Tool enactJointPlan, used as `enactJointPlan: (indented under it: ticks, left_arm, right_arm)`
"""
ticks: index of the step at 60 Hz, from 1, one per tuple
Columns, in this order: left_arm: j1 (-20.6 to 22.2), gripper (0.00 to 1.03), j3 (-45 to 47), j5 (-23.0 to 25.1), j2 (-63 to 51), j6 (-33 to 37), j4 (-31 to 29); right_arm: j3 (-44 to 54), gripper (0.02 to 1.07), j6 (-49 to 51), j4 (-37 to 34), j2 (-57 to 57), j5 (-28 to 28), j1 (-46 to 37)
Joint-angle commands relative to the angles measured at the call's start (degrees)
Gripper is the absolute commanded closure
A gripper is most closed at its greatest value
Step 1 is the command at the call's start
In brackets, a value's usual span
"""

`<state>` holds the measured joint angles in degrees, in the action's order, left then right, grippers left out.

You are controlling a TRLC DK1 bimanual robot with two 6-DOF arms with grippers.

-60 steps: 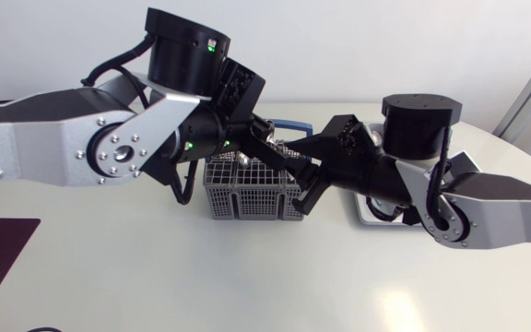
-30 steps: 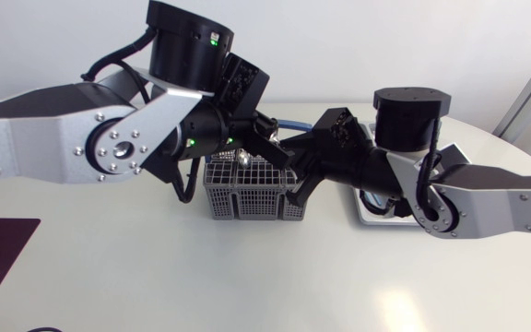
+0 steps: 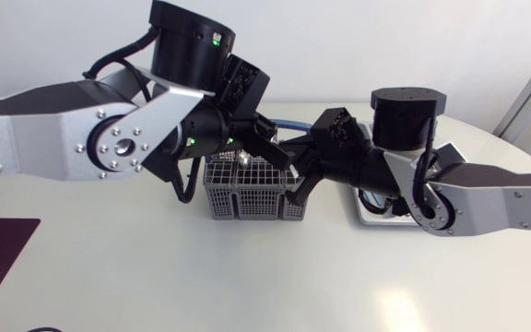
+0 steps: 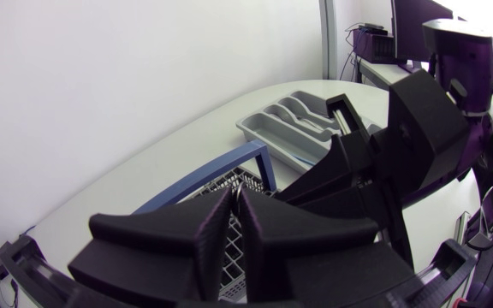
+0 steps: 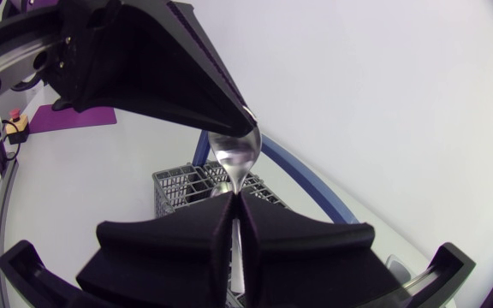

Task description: Unload the cutlery basket into the drawer organizer.

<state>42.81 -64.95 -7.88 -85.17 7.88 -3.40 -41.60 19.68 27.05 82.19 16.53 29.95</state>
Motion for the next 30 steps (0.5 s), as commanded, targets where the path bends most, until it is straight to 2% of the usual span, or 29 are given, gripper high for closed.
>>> enactJointPlan:
  ticks: [1,4,10,15,21,30]
  left_arm:
    - [-0.2,0.79,-3.1,0.5,-0.9,-1.6,0.2]
    - [-0.4,0.7,-3.4,0.5,-0.9,-1.5,0.1]
    - [-1.0,0.4,-4.5,0.5,-0.8,-1.4,-0.4]
    - [-1.8,0.23,-5.2,0.5,-0.3,-1.1,-0.8]
    - [-3.1,0.14,-5.7,0.5,0.9,-0.7,-1.6]
    - [-5.7,0.11,-5.9,1.3,2.1,0.2,-2.7]
  right_arm:
    - [-0.7,1.02,-0.6,-0.8,0.6,0.8,0.5]
    - [-0.4,1.02,-0.5,-0.9,0.3,1.5,0.5]
    - [0.3,1.02,-0.3,-1.6,-0.7,2.4,0.5]
    - [0.8,1.02,0.5,-2.9,-2.0,3.7,0.0]
    - [1.5,1.02,2.1,-5.5,-4.3,5.5,-1.2]
    - [2.6,1.02,4.5,-10.3,-8.2,9.5,-5.3]
